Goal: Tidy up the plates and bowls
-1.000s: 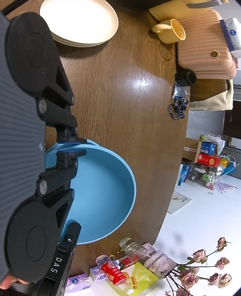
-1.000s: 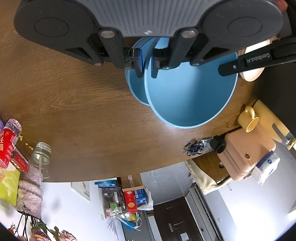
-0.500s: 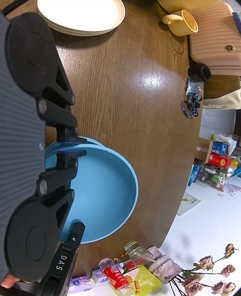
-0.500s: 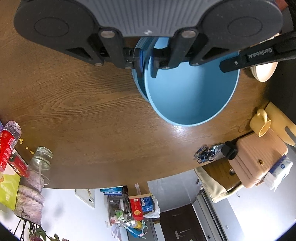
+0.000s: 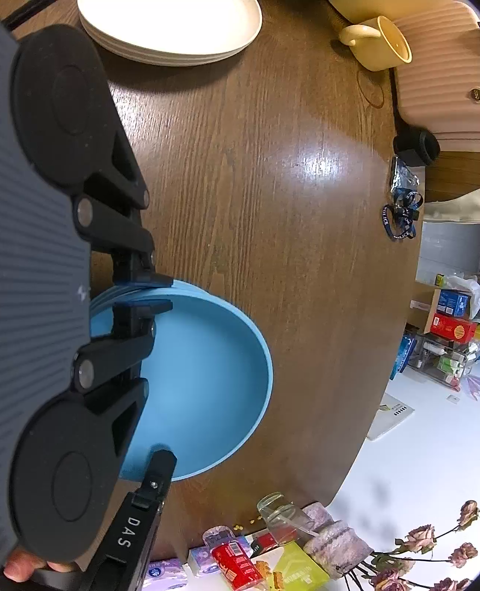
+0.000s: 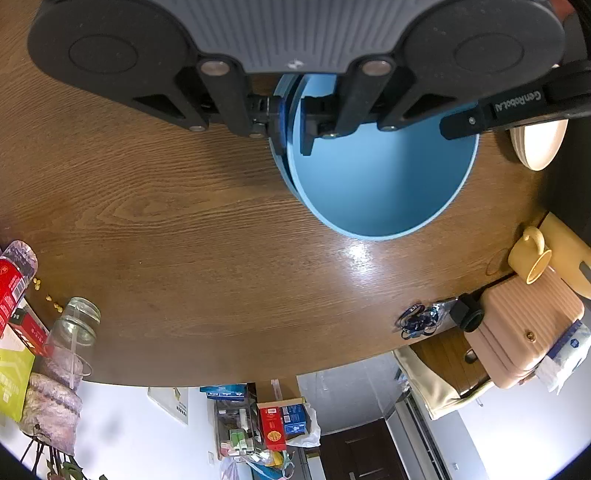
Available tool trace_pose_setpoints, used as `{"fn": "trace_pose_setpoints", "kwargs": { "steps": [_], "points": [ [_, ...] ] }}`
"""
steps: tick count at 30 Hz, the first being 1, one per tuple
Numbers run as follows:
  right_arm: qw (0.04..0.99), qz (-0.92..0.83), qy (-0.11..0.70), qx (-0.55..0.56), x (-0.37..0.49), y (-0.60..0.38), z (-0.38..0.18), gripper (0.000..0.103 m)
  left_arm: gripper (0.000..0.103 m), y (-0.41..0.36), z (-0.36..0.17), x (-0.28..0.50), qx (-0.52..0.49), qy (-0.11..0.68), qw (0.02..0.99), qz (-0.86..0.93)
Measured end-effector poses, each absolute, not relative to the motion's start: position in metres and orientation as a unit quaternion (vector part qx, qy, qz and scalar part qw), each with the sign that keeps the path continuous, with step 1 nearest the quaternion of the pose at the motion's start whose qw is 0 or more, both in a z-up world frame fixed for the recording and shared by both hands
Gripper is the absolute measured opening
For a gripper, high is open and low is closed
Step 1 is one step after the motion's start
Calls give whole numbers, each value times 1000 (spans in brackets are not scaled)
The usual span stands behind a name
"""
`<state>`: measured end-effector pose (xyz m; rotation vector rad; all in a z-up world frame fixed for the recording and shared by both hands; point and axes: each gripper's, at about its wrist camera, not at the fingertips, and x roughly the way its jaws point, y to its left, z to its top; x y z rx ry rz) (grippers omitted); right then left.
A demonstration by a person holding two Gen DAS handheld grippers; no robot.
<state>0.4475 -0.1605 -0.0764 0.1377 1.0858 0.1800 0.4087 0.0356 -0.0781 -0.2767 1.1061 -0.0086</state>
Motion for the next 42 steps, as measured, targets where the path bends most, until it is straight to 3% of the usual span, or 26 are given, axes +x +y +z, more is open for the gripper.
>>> {"fn": "trace_pose_setpoints", "kwargs": {
  "steps": [10,16,17,19,20,22,23,24,26,29,42],
  "points": [
    [852,81,514,66,447,-162,-75,8,9,34,-80,409,-129,525,841,-2],
    [855,86,507,72,443,-164,-70,13,10,35,-74,403,-131,512,849,-2],
    [856,84,505,72,442,-165,-69,14,14,36,-73,401,-132,510,850,-2],
    [857,83,503,75,441,-167,-67,21,31,37,-71,398,-134,505,853,2],
    [857,82,503,77,440,-169,-66,28,43,38,-69,396,-134,501,855,5],
    [857,81,502,82,438,-172,-65,44,48,40,-64,392,-131,490,862,11],
    [857,82,501,86,437,-173,-64,54,56,41,-62,390,-132,487,863,12],
    [858,82,500,89,435,-175,-64,60,71,43,-60,387,-133,483,865,14],
    [857,81,499,94,434,-179,-62,71,88,44,-55,383,-131,474,871,20],
    [856,84,499,103,430,-183,-61,84,103,45,-50,377,-126,468,874,21],
    [837,77,527,124,426,-197,-74,87,103,48,-58,371,-128,489,862,31]
  ]
}}
